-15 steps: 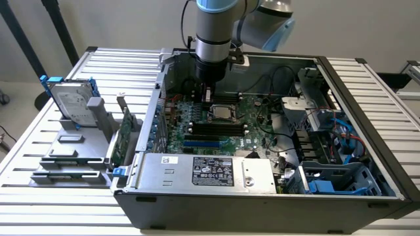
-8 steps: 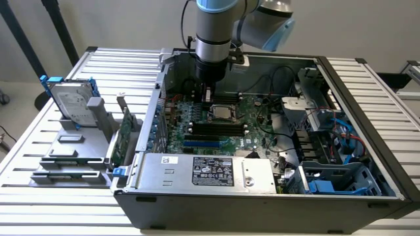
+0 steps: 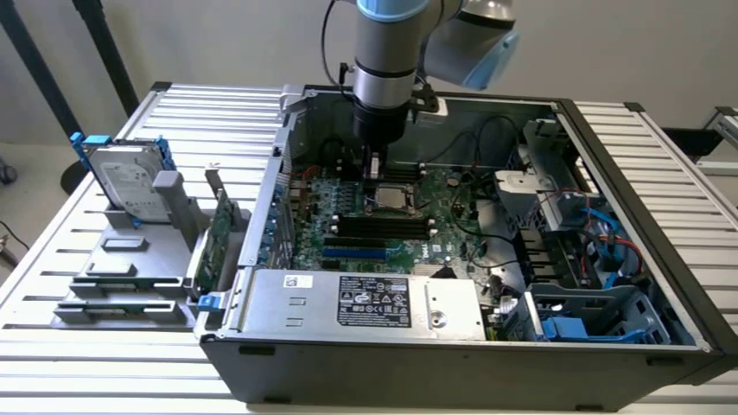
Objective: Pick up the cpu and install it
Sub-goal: 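Close the cpu cover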
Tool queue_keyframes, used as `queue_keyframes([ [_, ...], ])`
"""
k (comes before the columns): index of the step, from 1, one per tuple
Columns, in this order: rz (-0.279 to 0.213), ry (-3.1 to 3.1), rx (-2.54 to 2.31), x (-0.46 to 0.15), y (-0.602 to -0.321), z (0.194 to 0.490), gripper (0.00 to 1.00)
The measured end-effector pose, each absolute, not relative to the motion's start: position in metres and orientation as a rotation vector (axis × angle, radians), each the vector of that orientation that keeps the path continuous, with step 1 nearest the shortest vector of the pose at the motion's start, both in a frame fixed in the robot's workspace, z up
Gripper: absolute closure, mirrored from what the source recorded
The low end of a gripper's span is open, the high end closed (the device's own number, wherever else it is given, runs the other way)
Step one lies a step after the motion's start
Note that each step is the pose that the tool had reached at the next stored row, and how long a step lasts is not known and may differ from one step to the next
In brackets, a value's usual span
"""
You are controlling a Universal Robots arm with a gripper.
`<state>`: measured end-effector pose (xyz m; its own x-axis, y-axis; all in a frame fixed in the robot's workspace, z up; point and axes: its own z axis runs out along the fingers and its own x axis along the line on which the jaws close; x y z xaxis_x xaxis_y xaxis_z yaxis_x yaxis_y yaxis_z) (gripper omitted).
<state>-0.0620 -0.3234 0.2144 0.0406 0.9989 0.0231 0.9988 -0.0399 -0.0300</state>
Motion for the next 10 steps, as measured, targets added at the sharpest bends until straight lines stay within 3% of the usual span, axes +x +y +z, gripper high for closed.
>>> queue_keyframes([
  [10, -0.006, -2.144, -2.232, -0.023, -0.33, 0.234, 0.89],
])
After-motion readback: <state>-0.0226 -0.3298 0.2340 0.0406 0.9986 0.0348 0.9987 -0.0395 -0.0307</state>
